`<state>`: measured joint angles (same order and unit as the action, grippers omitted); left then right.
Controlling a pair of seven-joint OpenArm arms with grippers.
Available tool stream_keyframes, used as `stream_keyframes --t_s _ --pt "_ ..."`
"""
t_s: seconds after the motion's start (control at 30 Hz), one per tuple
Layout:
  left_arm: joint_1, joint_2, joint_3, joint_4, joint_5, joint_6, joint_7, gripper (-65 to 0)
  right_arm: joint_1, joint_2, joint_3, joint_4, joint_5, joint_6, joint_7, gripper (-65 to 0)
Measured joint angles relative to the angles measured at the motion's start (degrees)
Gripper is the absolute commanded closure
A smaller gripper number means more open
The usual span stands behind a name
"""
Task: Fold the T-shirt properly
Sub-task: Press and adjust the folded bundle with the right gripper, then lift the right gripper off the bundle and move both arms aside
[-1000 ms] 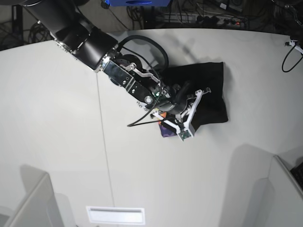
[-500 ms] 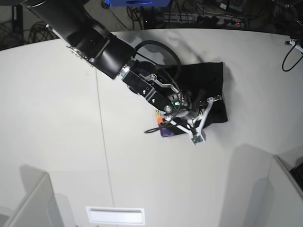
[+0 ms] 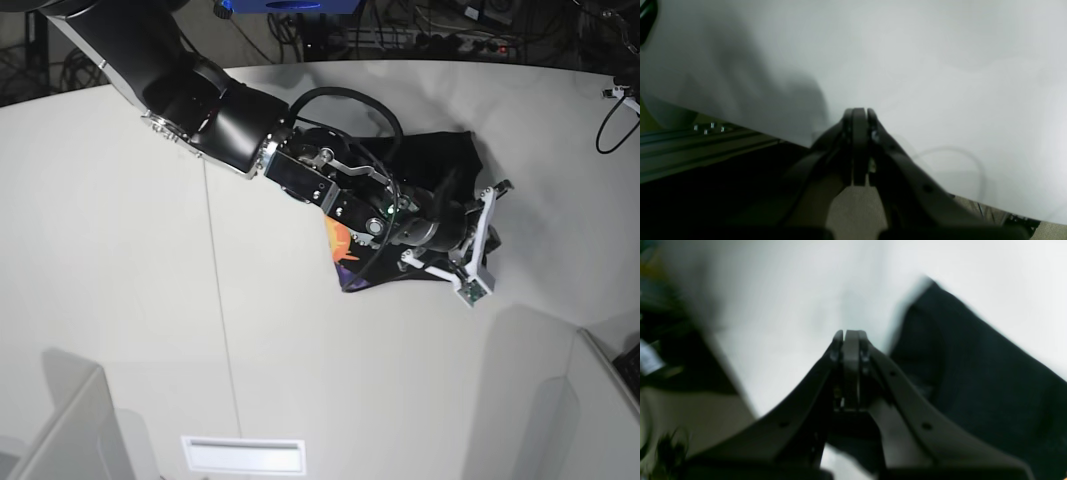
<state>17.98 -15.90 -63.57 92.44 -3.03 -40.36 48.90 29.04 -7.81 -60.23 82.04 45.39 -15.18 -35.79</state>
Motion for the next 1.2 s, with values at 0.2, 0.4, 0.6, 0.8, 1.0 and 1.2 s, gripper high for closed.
stream_keyframes --t_s 0.2,0.4,0.6,0.8,1.0,1.2 --pt "0.0 0.0 0.2 0.0 0.0 0.0 0.0 0.0 -0.9 1.7 0.0 1.9 -3.2 -4.5 -8.2 0.0" --pt "0.0 0.2 0.2 0.1 0.0 0.0 0.0 0.0 -7.4 1.6 -2.6 -3.0 -9.8 -4.3 -8.5 0.0" --pt "-0.1 0.2 0.3 0.1 -0.2 0.0 0.0 0.0 -7.0 0.5 -11.7 -6.7 -10.3 -4.3 -5.3 0.0" --pt "0.0 0.2 0.2 0.1 0.0 0.0 0.0 0.0 -7.2 0.7 -17.3 -7.1 -10.2 -4.3 -3.5 0.0" --pt "0.0 0.3 0.3 0.1 -0.2 0.0 0.0 0.0 -6.7 0.5 -17.2 -3.1 -10.7 -4.3 -1.2 0.0" --pt "0.4 0.3 0.4 0.1 -9.1 0.0 0.3 0.0 -6.8 0.4 -17.3 -2.8 -10.5 -4.3 3.0 0.0"
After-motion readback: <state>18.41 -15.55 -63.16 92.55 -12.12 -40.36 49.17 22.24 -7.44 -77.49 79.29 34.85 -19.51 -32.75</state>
